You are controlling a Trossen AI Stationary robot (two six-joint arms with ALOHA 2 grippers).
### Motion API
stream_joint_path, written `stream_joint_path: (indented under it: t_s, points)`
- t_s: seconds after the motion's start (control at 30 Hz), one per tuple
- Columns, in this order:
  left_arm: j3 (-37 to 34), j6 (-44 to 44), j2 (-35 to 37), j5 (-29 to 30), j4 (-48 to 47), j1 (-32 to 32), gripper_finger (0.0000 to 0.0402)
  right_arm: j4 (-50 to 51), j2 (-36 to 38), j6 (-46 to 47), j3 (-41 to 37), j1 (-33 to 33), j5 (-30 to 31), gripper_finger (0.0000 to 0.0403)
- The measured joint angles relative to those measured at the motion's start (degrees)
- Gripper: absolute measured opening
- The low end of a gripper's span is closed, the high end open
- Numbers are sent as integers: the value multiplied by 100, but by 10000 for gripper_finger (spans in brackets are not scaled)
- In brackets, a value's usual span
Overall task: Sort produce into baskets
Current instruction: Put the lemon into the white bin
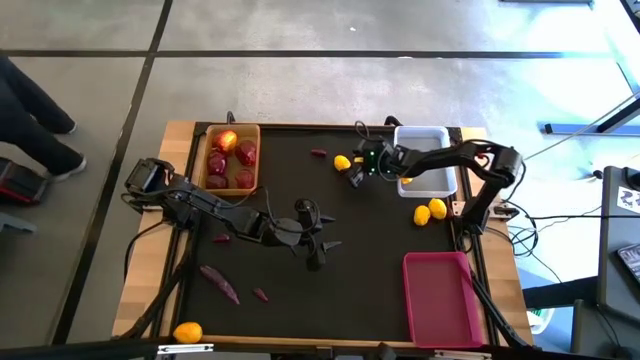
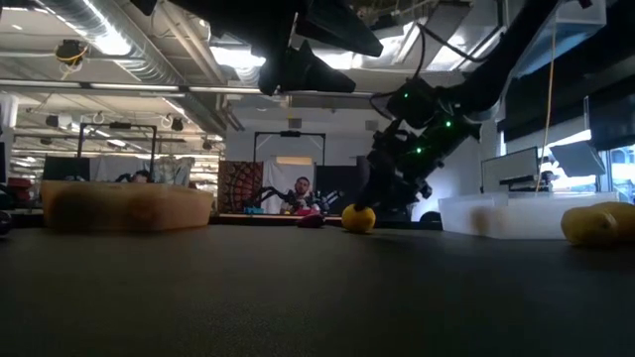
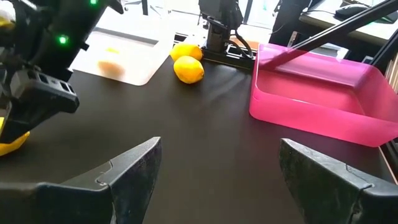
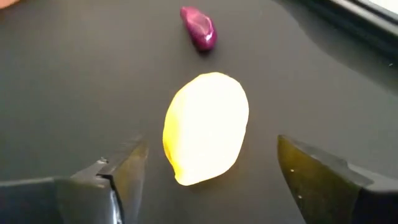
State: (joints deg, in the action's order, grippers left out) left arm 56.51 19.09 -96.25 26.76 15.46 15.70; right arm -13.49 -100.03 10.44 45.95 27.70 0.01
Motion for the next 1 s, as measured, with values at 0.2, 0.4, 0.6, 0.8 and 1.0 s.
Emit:
stream_joint_path:
  t_s: [0.2,0.4,0.6,0.8,1.0]
  points:
    - [0,-18,0,0,0,0,317,-81,-107,-18,0,0,0,268]
    - [0,-66,0,0,5,-4,317,-165,-122,-83,0,0,-15,187]
    - [0,-76,0,0,17,-4,317,-160,-122,-174,0,0,-26,106]
    - [0,-76,0,0,15,-4,317,-155,-122,-319,0,0,-51,61]
    - [0,-79,0,0,13,-4,317,-38,-66,-378,0,0,-50,52]
